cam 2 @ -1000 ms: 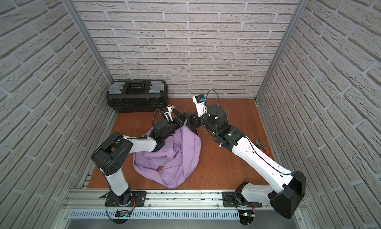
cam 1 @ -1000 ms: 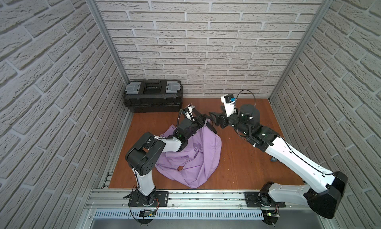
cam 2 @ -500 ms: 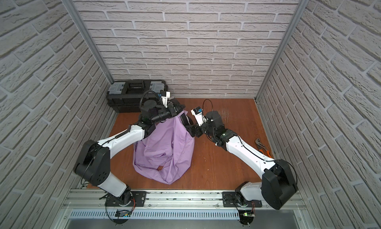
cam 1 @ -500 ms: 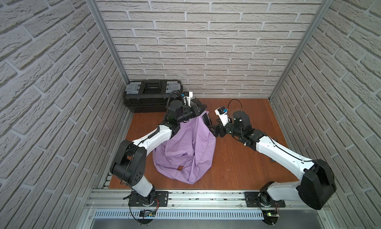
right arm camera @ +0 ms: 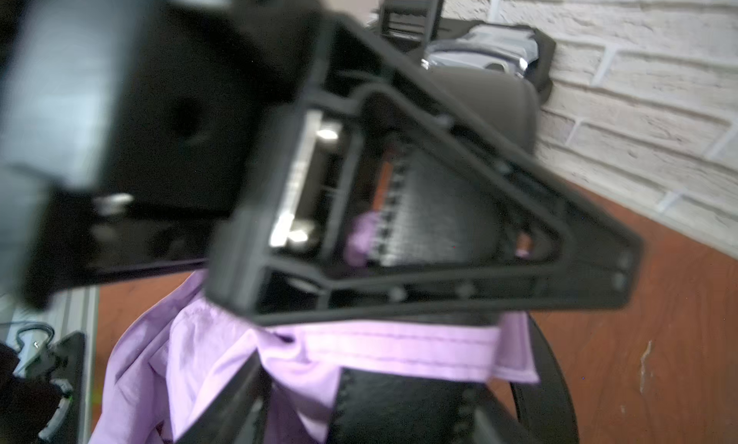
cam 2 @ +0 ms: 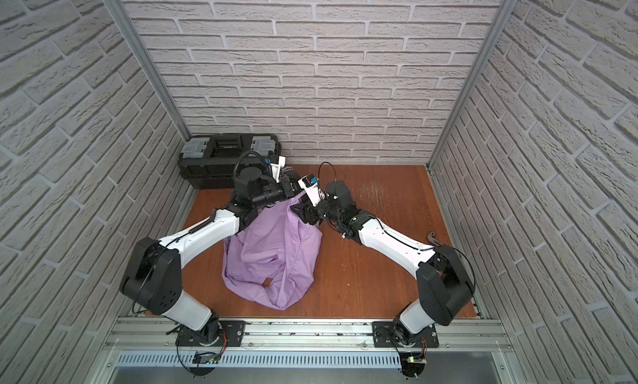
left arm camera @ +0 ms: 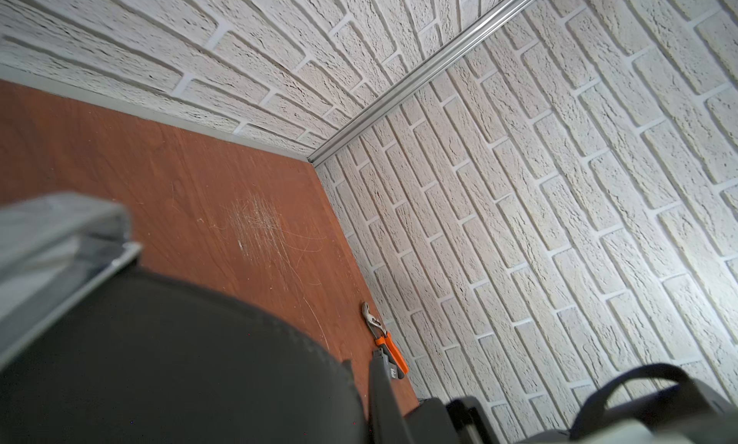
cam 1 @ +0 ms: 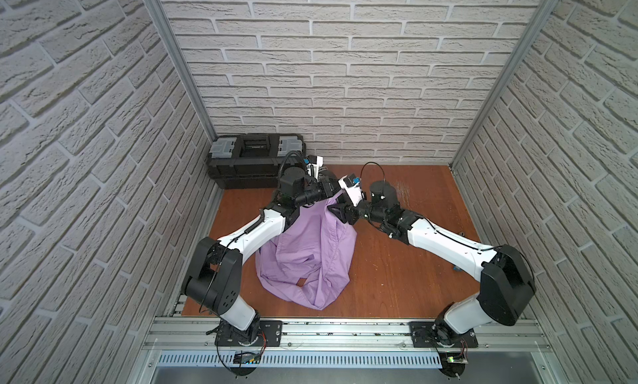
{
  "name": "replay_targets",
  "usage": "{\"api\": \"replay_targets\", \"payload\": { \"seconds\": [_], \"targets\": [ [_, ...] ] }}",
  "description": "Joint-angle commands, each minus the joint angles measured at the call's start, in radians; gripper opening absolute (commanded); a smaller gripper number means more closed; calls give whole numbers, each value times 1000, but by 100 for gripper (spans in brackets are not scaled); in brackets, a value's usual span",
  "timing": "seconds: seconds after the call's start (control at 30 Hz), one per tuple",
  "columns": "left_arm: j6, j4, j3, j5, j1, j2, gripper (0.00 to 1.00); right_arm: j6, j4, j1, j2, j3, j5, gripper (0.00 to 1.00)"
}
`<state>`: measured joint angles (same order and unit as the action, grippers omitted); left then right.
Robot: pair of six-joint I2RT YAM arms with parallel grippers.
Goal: Remove the belt from the trousers
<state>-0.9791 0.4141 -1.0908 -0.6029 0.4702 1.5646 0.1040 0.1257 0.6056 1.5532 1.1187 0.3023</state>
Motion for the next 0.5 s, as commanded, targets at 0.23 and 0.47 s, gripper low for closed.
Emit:
{"api": "replay_targets", "payload": {
  "seconds": [0.23, 0.47],
  "targets": [
    [59, -4, -44, -23, -44, -115, 29, -41, 10, 28, 6, -6, 16, 3],
    [75, -44, -35, -14, -93, -158, 29, -115, -75, 28, -56, -41, -15, 2]
  ]
}}
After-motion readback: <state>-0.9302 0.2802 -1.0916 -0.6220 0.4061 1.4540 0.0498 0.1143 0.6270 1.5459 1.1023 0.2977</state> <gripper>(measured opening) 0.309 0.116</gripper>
